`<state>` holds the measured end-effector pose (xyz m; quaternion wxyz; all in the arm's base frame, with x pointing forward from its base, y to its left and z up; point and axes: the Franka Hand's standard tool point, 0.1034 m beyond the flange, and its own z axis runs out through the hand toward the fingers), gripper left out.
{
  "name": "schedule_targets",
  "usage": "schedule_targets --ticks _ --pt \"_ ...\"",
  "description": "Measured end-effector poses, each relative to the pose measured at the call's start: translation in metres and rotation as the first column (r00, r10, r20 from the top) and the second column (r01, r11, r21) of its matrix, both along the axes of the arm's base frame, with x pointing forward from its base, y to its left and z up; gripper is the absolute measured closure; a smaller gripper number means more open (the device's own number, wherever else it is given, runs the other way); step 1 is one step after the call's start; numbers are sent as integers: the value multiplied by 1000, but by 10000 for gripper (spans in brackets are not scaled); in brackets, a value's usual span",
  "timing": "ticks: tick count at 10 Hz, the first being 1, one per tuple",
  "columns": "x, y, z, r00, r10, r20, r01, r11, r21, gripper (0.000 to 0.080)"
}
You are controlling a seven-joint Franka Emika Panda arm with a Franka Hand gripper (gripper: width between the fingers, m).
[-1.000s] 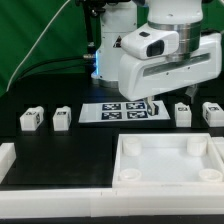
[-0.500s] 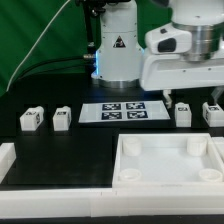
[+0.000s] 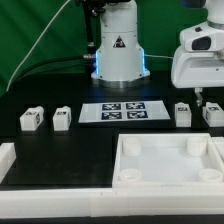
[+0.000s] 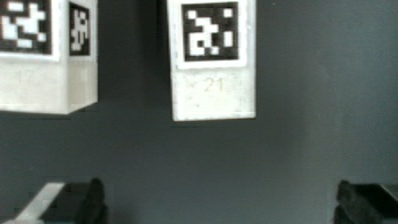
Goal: Assemble one leg
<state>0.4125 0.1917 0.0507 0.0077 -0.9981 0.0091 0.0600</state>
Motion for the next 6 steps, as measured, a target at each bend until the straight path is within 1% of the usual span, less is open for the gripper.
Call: schedule_targets --ticks 1,3,4,5,6 --pt "-2 -2 0 1000 1 -22 -1 1000 -4 151" --pt "-2 -1 -1 1000 3 -24 -3 1000 -4 151" --pt "-7 -6 0 994 16 -109 -18 1000 -17 151" --pt "-7 -8 0 980 32 -198 -36 999 -17 151" --pt "-8 -9 -1 950 42 -311 -47 999 -7 151"
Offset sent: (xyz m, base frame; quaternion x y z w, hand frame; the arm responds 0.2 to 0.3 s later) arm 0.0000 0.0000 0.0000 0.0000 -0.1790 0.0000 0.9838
